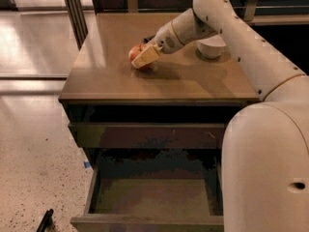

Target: Place apple into middle drawer

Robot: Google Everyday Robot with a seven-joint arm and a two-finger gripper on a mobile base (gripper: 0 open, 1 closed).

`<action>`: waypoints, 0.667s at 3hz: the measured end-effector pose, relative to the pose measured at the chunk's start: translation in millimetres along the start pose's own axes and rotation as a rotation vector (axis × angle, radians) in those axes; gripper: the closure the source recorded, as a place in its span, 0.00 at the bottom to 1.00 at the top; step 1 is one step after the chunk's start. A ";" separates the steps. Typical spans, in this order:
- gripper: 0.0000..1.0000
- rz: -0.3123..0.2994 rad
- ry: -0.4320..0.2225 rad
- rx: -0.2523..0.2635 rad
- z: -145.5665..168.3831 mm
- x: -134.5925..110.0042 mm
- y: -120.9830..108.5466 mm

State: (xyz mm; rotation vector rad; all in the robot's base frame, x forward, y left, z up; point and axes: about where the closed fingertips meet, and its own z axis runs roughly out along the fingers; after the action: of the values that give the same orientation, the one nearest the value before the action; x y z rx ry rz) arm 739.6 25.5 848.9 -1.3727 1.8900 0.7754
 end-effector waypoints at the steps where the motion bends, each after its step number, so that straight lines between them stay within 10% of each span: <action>1: 1.00 0.014 -0.058 0.098 -56.1 -0.5 19.5; 2: 1.00 -0.002 -0.193 0.205 -114.2 -34.9 69.5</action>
Offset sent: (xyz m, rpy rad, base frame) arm -0.1970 -0.0963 -0.0212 0.1583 -0.0166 -0.3771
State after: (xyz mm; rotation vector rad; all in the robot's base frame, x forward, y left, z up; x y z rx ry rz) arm 661.2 -25.2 950.8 -1.1321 1.7629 0.6674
